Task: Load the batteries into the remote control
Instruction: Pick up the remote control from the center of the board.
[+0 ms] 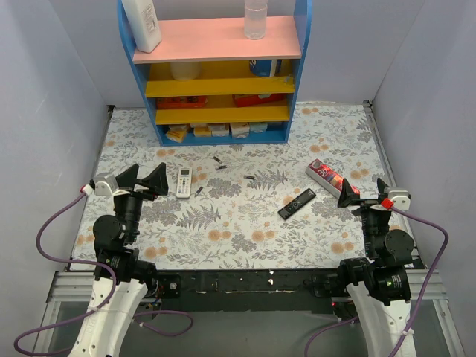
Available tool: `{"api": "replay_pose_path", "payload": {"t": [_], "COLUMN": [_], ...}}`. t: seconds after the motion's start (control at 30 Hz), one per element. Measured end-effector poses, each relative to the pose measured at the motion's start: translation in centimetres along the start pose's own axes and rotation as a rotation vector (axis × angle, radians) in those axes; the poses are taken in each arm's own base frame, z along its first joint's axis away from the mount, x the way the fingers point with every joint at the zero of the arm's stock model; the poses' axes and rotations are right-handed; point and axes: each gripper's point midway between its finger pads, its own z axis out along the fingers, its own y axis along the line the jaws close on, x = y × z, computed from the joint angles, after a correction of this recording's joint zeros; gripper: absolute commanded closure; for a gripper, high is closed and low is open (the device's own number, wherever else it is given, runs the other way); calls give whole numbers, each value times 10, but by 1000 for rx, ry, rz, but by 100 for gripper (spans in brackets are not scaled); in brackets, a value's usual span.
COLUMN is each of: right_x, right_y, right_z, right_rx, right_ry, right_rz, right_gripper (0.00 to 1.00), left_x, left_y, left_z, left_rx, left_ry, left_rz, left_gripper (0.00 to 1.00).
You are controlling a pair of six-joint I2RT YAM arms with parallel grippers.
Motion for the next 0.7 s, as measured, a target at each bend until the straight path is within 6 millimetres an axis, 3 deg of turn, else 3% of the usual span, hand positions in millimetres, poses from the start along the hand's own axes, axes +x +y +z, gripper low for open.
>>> {"api": "replay_pose_path", "payload": {"t": [0.5, 0.6, 0.7], "right_x": [0, -1, -1], "right_y": [5, 6, 11], "right_z": [0, 0, 0], "right_rx": [-27, -36, -59], "right_ry": [-1, -4, -4], "right_rz": [0, 1, 6], "right_gripper": [2, 2, 2], "left_x": [0, 14, 43], "left_y": [9, 15, 26], "left_z": [6, 17, 35], "left_rx": [-75, -120, -191], "left_ry": [37, 123, 270], "left_rz": [-15, -6, 11], "left_gripper": [2, 2, 2]}}
